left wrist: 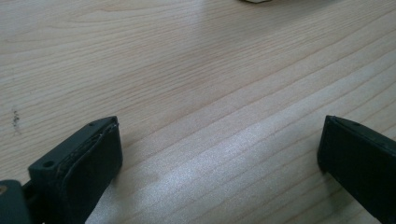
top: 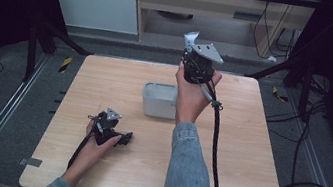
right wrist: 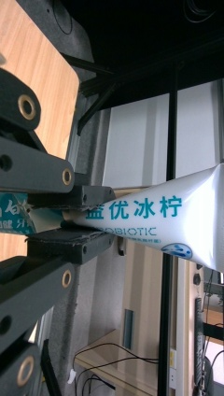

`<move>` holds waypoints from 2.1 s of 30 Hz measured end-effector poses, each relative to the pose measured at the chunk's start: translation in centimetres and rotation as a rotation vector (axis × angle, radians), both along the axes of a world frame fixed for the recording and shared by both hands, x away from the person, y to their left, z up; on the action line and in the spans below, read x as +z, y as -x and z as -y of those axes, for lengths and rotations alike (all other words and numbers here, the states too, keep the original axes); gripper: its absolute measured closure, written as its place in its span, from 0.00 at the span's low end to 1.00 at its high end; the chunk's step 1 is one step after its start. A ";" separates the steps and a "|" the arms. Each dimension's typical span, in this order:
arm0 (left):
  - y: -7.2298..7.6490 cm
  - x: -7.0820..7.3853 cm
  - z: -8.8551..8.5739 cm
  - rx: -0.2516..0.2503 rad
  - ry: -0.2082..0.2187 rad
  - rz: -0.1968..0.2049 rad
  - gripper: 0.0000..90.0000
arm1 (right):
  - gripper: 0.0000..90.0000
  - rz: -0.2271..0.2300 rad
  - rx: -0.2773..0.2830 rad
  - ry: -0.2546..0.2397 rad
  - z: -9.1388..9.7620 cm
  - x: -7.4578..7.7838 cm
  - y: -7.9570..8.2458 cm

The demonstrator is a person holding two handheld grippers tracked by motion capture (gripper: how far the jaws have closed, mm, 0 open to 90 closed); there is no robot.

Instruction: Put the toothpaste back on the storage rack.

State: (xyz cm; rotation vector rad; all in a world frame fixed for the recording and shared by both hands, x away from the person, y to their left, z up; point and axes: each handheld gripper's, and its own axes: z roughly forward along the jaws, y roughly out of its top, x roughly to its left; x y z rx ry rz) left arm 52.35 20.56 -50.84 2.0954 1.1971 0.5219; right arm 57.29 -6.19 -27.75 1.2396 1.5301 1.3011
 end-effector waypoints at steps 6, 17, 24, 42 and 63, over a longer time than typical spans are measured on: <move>0.0 0.0 0.0 0.000 0.000 -0.001 0.00 | 0.88 0.004 0.006 -0.010 -0.9 -0.1 -0.3; 0.0 0.0 0.0 -0.001 0.000 0.000 0.00 | 0.88 -0.004 0.036 0.001 -2.8 -1.3 -1.2; 0.0 0.0 0.0 -0.003 0.000 -0.001 0.00 | 0.88 -0.007 0.047 0.002 -3.8 -2.1 -1.6; 0.0 0.0 0.0 -0.004 0.002 0.001 0.00 | 0.88 -0.059 0.074 0.020 -5.4 -5.0 -2.3; 0.0 0.0 0.0 -0.004 0.002 0.002 0.00 | 0.88 -0.121 0.066 0.041 -5.1 -8.3 -2.8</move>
